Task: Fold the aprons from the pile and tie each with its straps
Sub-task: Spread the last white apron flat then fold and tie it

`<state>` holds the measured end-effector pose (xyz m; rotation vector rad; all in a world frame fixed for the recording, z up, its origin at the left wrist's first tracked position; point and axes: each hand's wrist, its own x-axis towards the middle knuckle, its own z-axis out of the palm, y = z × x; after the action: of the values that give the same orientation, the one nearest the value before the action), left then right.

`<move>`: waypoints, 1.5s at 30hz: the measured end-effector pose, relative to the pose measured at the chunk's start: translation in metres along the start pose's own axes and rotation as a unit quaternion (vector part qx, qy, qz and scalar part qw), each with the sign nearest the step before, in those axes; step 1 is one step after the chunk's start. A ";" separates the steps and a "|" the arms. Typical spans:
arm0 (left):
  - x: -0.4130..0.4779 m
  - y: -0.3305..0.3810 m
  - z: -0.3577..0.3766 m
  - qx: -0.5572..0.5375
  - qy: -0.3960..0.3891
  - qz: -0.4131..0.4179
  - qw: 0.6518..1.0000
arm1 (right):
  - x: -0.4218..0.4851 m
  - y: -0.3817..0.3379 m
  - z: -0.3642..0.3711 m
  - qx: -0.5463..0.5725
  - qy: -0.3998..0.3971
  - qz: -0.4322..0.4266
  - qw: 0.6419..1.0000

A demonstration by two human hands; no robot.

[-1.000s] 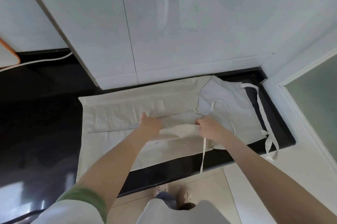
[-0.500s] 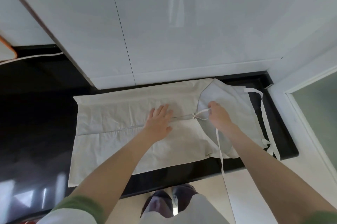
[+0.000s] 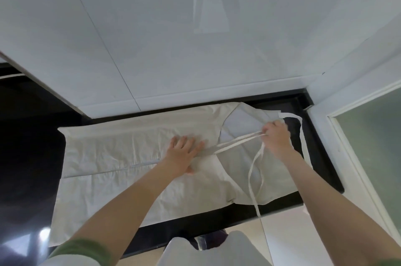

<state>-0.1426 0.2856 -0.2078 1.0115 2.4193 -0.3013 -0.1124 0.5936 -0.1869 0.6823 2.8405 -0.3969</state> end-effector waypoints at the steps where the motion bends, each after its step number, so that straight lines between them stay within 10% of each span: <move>1: 0.003 0.002 -0.003 0.003 -0.009 -0.008 1.000 | 0.004 0.011 -0.006 0.023 0.029 0.035 0.999; 7: 0.016 0.034 -0.020 -0.084 -0.058 -0.042 0.994 | -0.002 0.042 -0.017 0.087 -0.027 0.130 0.987; 15: 0.025 0.108 -0.015 -0.153 0.074 0.040 0.985 | -0.053 0.070 0.011 0.002 -0.041 0.283 0.958; 18: 0.028 0.116 -0.008 -0.119 0.084 0.051 0.988 | -0.067 0.073 0.011 0.077 -0.005 0.207 0.975; 21: 0.030 0.116 0.003 -0.119 0.123 0.053 0.984 | -0.091 0.053 0.009 0.221 -0.169 0.074 0.958; 26: 0.023 0.113 0.022 -0.133 0.159 0.145 0.967 | -0.123 0.024 0.032 0.162 -0.358 -0.073 0.917; 29: 0.015 0.100 0.035 -0.053 0.132 0.247 0.959 | -0.131 0.027 0.047 0.088 -0.325 -0.121 0.934; 45: 0.001 0.078 0.054 0.025 0.061 0.185 0.981 | -0.154 0.059 0.047 0.054 -0.214 -0.073 0.973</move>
<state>-0.0679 0.3206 -0.2558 1.5121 2.2756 -0.1731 0.0558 0.5659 -0.2054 0.3508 2.4748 -0.6404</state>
